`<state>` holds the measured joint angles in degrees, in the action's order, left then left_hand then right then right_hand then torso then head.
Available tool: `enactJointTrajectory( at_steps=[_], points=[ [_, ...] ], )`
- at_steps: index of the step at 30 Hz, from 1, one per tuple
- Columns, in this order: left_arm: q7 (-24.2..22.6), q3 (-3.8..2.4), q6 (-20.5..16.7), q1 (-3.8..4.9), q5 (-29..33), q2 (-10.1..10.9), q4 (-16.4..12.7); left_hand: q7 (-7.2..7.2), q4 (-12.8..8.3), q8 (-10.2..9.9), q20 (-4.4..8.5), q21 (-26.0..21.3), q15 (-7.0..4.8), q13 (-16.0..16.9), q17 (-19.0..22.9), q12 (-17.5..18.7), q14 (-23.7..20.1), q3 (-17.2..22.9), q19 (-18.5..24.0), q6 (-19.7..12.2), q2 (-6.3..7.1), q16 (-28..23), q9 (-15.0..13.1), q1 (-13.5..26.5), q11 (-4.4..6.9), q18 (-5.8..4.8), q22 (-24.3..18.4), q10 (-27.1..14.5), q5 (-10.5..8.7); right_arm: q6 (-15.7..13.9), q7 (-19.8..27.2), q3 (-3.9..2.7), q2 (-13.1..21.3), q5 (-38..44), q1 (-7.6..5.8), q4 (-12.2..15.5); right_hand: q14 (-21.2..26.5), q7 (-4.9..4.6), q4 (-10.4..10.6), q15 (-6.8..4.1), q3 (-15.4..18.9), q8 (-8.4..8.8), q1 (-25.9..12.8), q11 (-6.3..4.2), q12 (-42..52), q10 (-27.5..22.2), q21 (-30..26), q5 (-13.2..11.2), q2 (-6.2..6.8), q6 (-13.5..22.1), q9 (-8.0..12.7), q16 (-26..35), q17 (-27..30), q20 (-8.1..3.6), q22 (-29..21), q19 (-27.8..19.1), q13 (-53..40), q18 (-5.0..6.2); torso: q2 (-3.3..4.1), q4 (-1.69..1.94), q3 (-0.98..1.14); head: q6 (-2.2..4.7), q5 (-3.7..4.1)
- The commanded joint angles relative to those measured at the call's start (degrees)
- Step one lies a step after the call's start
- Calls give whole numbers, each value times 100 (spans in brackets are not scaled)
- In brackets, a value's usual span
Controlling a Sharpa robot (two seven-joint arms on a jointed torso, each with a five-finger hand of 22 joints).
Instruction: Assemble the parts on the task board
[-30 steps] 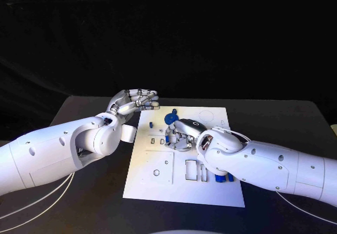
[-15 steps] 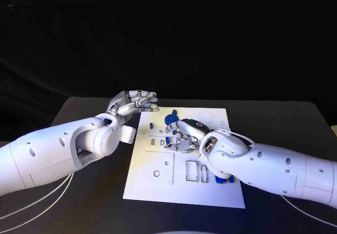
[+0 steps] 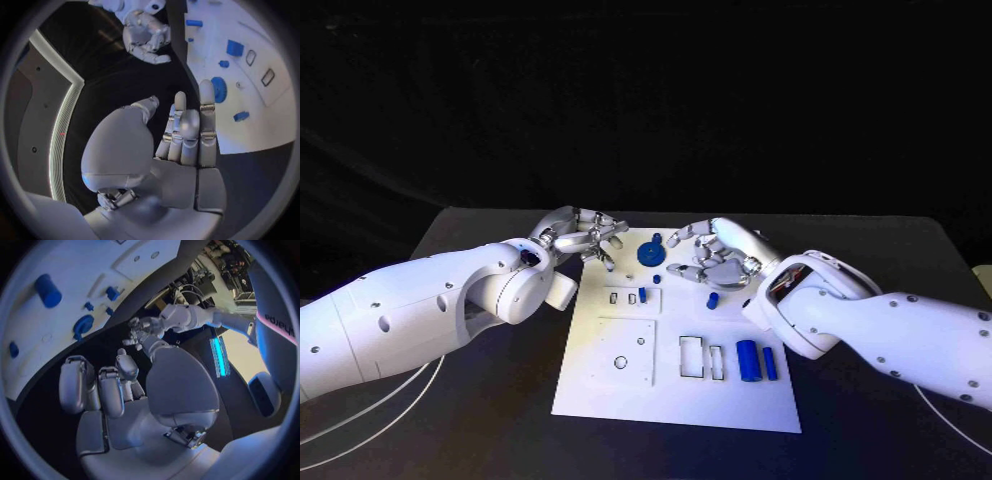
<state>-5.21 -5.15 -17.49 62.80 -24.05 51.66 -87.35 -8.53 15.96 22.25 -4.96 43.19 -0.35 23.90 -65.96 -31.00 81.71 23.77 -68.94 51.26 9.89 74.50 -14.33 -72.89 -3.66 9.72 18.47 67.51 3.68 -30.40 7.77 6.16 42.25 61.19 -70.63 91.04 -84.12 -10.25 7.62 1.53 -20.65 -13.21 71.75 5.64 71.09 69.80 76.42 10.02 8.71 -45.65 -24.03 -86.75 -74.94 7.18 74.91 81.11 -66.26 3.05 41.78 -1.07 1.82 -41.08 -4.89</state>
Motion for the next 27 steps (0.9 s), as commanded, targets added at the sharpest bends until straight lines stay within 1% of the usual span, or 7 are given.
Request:
enactJointTrajectory(
  at_steps=[1,6,7,11,12,19,27],
  points=[
    [1334,-5,843,16,-1476,-56,25,97,52,545,56,589,-64,965,-839,-1336,296,-122,115,-75,-57,684,-296,266,83,63,379,-365,-29,-6,451,-12,196,-1301,-141,-3,-370,-3,33,-44,-7,-37,16,-25,23,0,-14,47,-44,-36,7,33,-633,-4,412,-42,-4,63,-101,-63,4,-34,-45],
    [2007,-4,1428,151,-2176,-128,68,227,72,1125,137,1152,-158,2389,-1696,-2848,623,-271,66,-122,-126,1199,-654,544,186,57,832,52,-32,37,441,-19,472,-1677,-336,-57,-365,2,43,-49,-9,-61,15,-30,8,-16,-32,110,-44,-48,7,43,-613,-9,400,-51,21,67,-183,-85,23,-87,-99],
    [2143,-3,1562,196,-2266,-149,87,247,76,1247,171,1794,-183,2483,-1595,-2958,596,-295,-340,-186,-154,1146,-744,568,204,-92,1815,24,-36,45,438,-19,514,-1731,-361,-77,-363,3,45,-50,-11,-66,17,-31,9,-15,-28,126,-44,-49,8,46,-605,-10,404,-48,21,66,-201,-83,28,-102,-102],
    [2542,1,1949,317,-2470,-239,172,229,80,1372,204,2078,-193,2042,-1421,-2632,531,-266,-612,-372,-227,1027,-853,526,196,-152,2234,-381,-36,72,416,-20,594,-1847,-414,-178,-357,5,46,-52,-13,-72,20,-32,-2,-26,-58,147,-43,-50,9,57,-581,-12,382,-66,37,73,-257,-85,58,-148,-134],
    [2616,2,2029,339,-2510,-270,200,211,73,1391,211,2142,-190,1584,-1374,-2261,503,-227,-720,-473,-256,984,-879,472,180,-169,2324,-734,-36,78,411,-21,605,-1863,-421,-197,-347,5,47,-53,-13,-74,20,-33,-8,-33,-87,153,-42,-50,10,73,-543,-12,359,-86,44,81,-270,-79,64,-156,-136],
    [3172,67,2550,475,-2784,-497,355,229,87,1538,237,2492,-207,1796,-1867,-2479,669,-155,-1036,-518,-354,1258,-976,504,197,-266,2909,-544,-39,137,344,-20,647,-1914,-443,-297,-336,6,50,-54,-13,-80,20,-34,-24,-50,-129,169,-40,-49,11,92,-502,-14,327,-113,65,92,-323,-76,80,-218,-137],
    [3486,178,2782,609,-2993,-758,529,102,82,1899,112,2649,-68,1531,-2179,-2435,743,-155,-1021,-966,-305,1429,-1204,638,62,-307,3171,-1152,-36,181,269,-19,685,-1926,-449,-369,-313,7,62,-57,-10,-92,13,-35,-58,-85,-213,208,-31,-41,16,132,-421,-17,265,-165,106,112,-341,-101,86,-253,-133]
  ],
)
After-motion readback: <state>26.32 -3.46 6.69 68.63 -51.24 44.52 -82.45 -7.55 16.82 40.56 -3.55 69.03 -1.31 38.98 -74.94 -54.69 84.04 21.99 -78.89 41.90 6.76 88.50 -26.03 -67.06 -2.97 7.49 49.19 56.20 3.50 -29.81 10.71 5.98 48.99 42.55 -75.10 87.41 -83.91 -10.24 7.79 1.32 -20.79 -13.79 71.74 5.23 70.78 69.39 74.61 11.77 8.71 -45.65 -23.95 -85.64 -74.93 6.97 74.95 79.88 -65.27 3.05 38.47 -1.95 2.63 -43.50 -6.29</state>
